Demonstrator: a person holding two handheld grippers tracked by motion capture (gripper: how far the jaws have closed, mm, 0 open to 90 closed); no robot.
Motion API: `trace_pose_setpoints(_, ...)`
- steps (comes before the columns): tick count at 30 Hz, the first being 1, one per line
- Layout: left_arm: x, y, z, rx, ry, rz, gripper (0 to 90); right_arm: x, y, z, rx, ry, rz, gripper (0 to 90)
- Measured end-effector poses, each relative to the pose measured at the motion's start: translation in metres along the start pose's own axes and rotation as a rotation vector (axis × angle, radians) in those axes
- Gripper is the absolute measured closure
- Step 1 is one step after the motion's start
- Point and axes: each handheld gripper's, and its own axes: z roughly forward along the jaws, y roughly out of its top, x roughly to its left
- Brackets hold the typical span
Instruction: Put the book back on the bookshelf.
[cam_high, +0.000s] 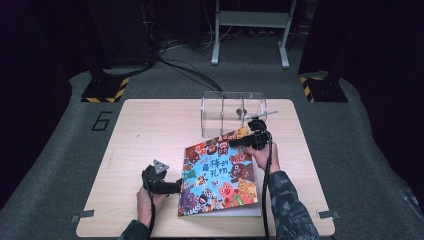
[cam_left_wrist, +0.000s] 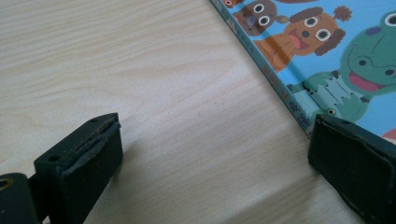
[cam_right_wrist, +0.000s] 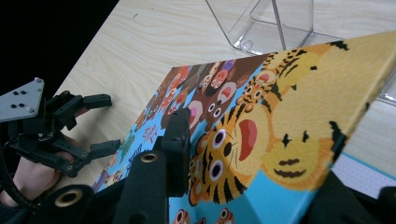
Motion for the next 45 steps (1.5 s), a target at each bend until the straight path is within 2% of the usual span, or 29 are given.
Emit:
trace_pose_setpoints(8,0.0,0.0,0.0,-0.003,-0.001,-0.006,3.0,0.007,-0.003,-0.003,-0.03,-0.031,-0.07,64.4)
trace_pose_setpoints(13,0.0,0.0,0.0,-0.007,0.0,-0.007,3.2,0.008,-0.007,-0.004,-0.055,-0.042,-0.092,64.4)
trace_pose_setpoints(14,0.0,0.0,0.0,-0.007,0.001,-0.007,3.4,0.008,-0.007,-0.005,-0.062,-0.048,-0.113,64.3)
trace_pose_setpoints(18,0.0,0.0,0.0,-0.008,0.003,-0.007,3.8,0.012,-0.009,-0.007,-0.081,-0.065,-0.147,63.8)
trace_pose_setpoints(21,0.0,0.0,-0.001,0.003,-0.003,-0.005,4.0,0.014,-0.011,-0.009,-0.087,-0.072,-0.15,63.6)
trace_pose_setpoints(25,0.001,0.0,-0.001,0.006,-0.005,-0.005,4.2,0.017,-0.014,-0.012,-0.105,-0.083,-0.181,63.3)
trace_pose_setpoints(28,0.001,0.0,-0.001,-0.006,0.003,-0.004,4.7,0.019,-0.016,-0.014,-0.123,-0.088,-0.194,63.2)
trace_pose_setpoints(31,0.005,0.0,0.0,-0.013,-0.016,0.012,4.6,0.022,-0.017,-0.016,-0.131,-0.09,-0.208,63.1)
trace_pose_setpoints(33,0.007,0.0,-0.001,0.0,-0.025,0.02,4.6,0.025,-0.019,-0.018,-0.143,-0.088,-0.217,63.0)
trace_pose_setpoints(34,0.01,0.002,-0.002,0.03,-0.037,0.05,4.5,0.026,-0.019,-0.02,-0.148,-0.089,-0.221,63.1)
trace_pose_setpoints(35,0.01,0.002,-0.002,0.032,-0.035,0.05,3.9,0.027,-0.02,-0.021,-0.156,-0.086,-0.235,63.0)
trace_pose_setpoints(38,0.013,0.005,-0.003,0.054,-0.06,0.048,3.7,0.03,-0.022,-0.023,-0.184,-0.091,-0.26,62.9)
trace_pose_setpoints(40,0.015,0.006,-0.003,0.057,-0.077,0.042,1.2,0.031,-0.023,-0.024,-0.194,-0.09,-0.266,62.9)
trace_pose_setpoints(43,0.016,0.007,-0.004,0.071,-0.086,0.064,0.1,0.032,-0.024,-0.025,-0.198,-0.089,-0.264,62.9)
trace_pose_setpoints(45,0.017,0.008,-0.004,0.057,-0.097,0.062,0.1,0.031,-0.025,-0.025,-0.201,-0.087,-0.264,62.6)
